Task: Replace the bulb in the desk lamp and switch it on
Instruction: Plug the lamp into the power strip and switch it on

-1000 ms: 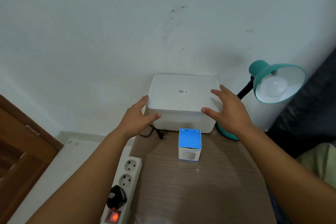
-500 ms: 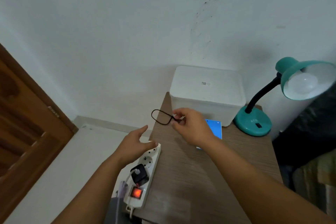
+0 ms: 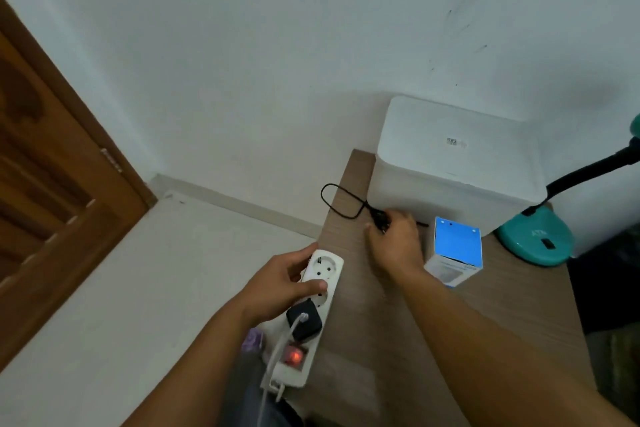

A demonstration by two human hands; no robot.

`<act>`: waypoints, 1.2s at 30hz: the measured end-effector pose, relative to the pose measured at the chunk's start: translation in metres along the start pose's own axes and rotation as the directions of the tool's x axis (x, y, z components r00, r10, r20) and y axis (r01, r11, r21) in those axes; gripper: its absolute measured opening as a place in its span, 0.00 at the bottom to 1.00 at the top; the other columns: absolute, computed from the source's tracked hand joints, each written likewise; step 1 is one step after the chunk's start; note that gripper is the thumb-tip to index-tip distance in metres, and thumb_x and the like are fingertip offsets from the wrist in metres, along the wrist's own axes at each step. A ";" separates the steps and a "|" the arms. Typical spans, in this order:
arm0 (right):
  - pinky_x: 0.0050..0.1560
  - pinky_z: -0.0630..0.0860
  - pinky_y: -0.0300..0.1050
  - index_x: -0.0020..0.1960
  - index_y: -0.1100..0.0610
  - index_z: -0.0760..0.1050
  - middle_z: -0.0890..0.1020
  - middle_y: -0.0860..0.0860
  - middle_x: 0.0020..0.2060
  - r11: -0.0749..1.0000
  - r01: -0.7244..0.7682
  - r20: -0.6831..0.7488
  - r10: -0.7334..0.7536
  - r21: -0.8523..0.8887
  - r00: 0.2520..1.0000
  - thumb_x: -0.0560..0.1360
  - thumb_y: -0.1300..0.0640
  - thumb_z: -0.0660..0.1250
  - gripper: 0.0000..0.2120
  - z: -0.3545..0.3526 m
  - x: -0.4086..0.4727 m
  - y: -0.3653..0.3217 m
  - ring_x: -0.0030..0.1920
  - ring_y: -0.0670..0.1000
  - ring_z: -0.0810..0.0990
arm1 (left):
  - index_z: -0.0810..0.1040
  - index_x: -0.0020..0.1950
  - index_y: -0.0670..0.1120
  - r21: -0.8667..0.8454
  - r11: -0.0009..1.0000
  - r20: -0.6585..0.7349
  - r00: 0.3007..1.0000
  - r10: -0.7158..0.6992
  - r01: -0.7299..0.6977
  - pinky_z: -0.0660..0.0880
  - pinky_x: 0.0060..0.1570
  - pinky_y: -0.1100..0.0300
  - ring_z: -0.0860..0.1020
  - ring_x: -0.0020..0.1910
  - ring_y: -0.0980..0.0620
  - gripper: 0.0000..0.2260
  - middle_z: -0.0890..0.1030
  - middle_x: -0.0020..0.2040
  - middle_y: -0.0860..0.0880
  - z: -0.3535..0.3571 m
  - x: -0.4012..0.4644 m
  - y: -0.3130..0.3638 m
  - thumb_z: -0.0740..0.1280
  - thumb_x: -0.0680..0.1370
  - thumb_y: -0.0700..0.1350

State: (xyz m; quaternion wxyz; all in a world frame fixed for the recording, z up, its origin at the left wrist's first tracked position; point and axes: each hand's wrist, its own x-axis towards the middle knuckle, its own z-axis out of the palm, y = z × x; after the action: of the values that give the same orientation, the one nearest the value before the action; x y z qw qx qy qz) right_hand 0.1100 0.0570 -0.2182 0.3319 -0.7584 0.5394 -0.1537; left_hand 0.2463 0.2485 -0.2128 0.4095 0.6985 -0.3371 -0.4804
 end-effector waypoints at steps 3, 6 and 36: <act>0.60 0.75 0.54 0.61 0.57 0.78 0.76 0.57 0.60 1.000 -0.029 -0.019 0.029 -0.012 0.999 0.75 0.47 0.68 0.19 0.006 0.006 0.004 0.59 0.59 0.77 | 0.71 0.73 0.61 -0.083 0.997 0.039 0.999 -0.003 0.006 0.76 0.67 0.51 0.78 0.66 0.57 0.33 0.81 0.66 0.59 -0.001 0.001 -0.014 0.78 0.73 0.42; 0.58 0.77 0.54 0.59 0.55 0.80 0.80 0.56 0.57 0.999 -0.052 -0.043 0.052 -0.001 0.998 0.75 0.47 0.68 0.17 0.010 0.009 0.006 0.57 0.58 0.79 | 0.72 0.69 0.64 -0.148 0.989 0.045 0.999 0.009 -0.002 0.79 0.62 0.53 0.79 0.66 0.57 0.32 0.82 0.64 0.59 -0.001 0.003 -0.020 0.78 0.73 0.38; 0.51 0.79 0.42 0.53 0.52 0.79 0.85 0.50 0.47 0.839 -0.082 0.416 -0.180 0.538 0.891 0.75 0.64 0.71 0.11 -0.026 -0.070 -0.023 0.50 0.50 0.83 | 0.74 0.68 0.66 -0.233 0.972 -0.088 0.996 0.015 -0.035 0.77 0.65 0.48 0.83 0.60 0.54 0.22 0.84 0.61 0.56 0.014 -0.003 -0.025 0.72 0.79 0.46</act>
State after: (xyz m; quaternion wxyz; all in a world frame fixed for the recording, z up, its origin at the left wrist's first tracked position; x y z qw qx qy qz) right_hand 0.0854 0.1172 -0.1752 0.6439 -0.6619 0.3616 -0.1283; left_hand 0.2345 0.2584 -0.2369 0.5093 0.6610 -0.2687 -0.4812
